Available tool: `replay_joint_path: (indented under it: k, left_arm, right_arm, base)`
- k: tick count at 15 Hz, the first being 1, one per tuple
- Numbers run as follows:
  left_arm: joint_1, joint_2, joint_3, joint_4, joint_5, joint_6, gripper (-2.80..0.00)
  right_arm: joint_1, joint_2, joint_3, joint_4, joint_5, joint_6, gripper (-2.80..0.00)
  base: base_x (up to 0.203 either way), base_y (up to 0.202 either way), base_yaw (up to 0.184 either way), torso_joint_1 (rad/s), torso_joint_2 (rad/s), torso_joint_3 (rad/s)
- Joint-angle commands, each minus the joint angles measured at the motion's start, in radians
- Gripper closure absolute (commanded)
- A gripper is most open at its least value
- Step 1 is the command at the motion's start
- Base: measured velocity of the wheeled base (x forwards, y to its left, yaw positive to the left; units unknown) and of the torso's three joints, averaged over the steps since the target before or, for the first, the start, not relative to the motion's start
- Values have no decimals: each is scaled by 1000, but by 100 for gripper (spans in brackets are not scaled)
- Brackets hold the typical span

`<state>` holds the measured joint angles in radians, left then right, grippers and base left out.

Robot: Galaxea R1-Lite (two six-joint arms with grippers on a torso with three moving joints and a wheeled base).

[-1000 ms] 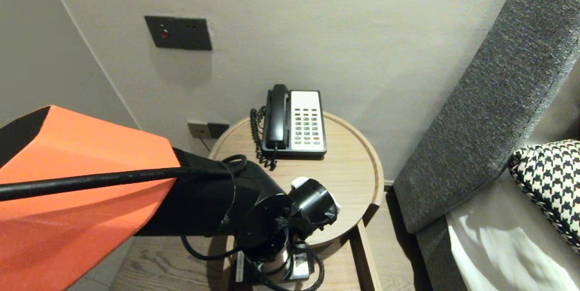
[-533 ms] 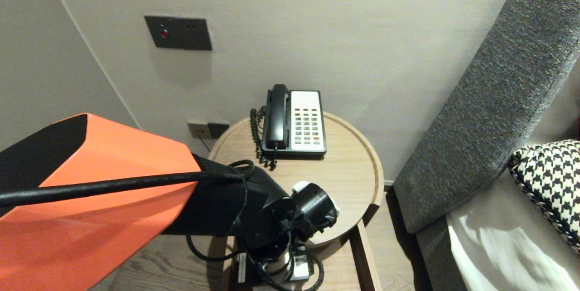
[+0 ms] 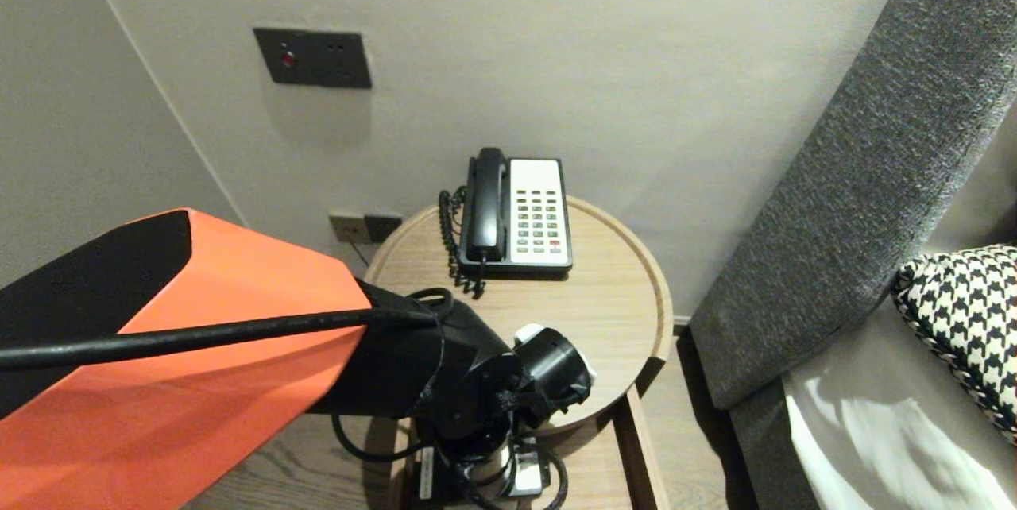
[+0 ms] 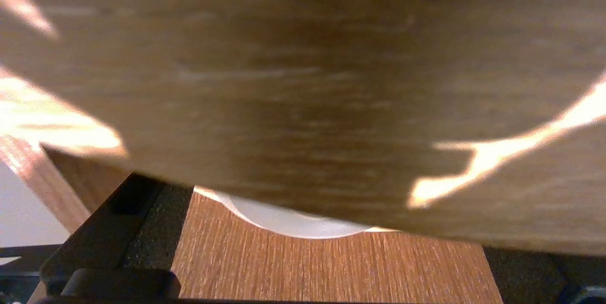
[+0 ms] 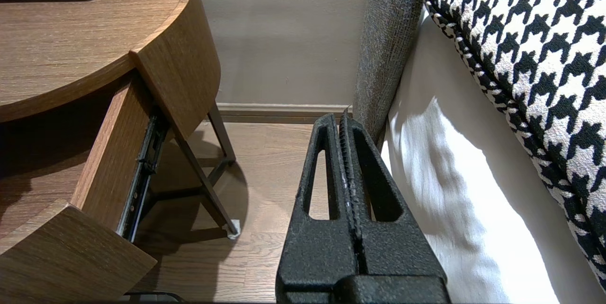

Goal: Take the remote control out of the drawer one by one and place them on the table

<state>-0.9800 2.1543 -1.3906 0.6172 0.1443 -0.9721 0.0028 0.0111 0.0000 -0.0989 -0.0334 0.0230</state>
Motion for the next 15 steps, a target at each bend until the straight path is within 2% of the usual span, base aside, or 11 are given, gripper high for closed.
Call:
replay_joint_path:
  k: [1, 4, 6, 11, 15]
  left_arm:
    - [0, 2, -2, 2, 1, -4, 0]
    - [0, 6, -2, -5, 1, -4, 0]
    - [0, 9, 0, -5, 1, -5, 0]
    - [-2, -32, 15, 0, 2, -4, 0]
    - [-17, -91, 66, 1, -51, -1, 0]
  right_arm:
    - [0, 0, 40, -1, 0, 0, 0]
    - [0, 0, 40, -66, 0, 0, 0]
    - [0, 0, 40, -1, 0, 0, 0]
    - [0, 0, 40, -1, 0, 0, 0]
    - [0, 0, 40, -1, 0, 0, 0]
  base:
    - [0, 0, 0, 0, 0, 0]
    - [0, 0, 0, 0, 0, 0]
    - [0, 0, 0, 0, 0, 0]
    - [0, 0, 0, 0, 0, 0]
    - [0, 0, 0, 0, 0, 0]
